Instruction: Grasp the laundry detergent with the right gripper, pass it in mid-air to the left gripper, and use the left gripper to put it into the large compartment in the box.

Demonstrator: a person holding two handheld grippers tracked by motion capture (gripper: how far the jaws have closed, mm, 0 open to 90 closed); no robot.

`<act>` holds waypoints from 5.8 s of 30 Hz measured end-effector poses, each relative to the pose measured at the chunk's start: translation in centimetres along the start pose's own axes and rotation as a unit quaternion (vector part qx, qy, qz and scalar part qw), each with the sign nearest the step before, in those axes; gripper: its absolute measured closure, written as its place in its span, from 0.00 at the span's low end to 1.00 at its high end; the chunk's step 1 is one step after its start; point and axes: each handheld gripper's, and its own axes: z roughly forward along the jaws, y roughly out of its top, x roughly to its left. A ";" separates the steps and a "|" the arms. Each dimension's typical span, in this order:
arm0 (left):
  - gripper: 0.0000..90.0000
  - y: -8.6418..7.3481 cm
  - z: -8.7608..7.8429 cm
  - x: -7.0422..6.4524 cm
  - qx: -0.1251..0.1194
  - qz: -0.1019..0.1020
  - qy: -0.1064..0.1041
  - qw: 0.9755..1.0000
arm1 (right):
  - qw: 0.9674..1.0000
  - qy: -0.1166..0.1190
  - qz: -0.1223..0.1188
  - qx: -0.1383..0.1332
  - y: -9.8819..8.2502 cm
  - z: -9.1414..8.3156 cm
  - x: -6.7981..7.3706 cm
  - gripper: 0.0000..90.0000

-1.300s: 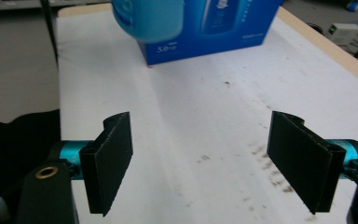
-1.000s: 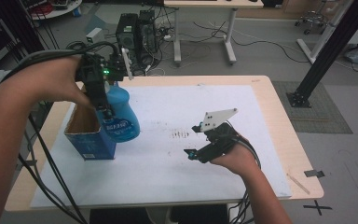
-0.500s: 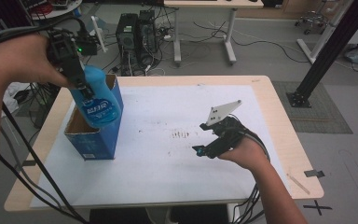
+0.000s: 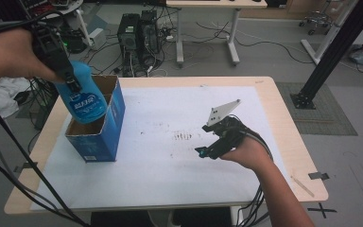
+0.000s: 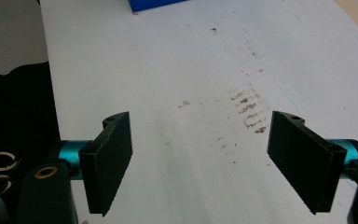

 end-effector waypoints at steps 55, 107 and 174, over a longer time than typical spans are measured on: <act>0.43 0.2 17.1 2.6 0.030 0.013 -0.032 0.999 | 0.999 0.010 0.011 0.028 -0.4 1.8 0.3 0.15; 0.28 0.1 15.8 2.1 0.017 0.021 -0.015 1.000 | 1.000 0.010 0.018 0.019 -1.1 1.3 0.1 0.14; 0.07 7.2 11.4 -7.8 -0.013 0.253 -0.036 0.967 | 0.968 0.048 -0.046 0.243 4.7 0.3 -2.4 0.14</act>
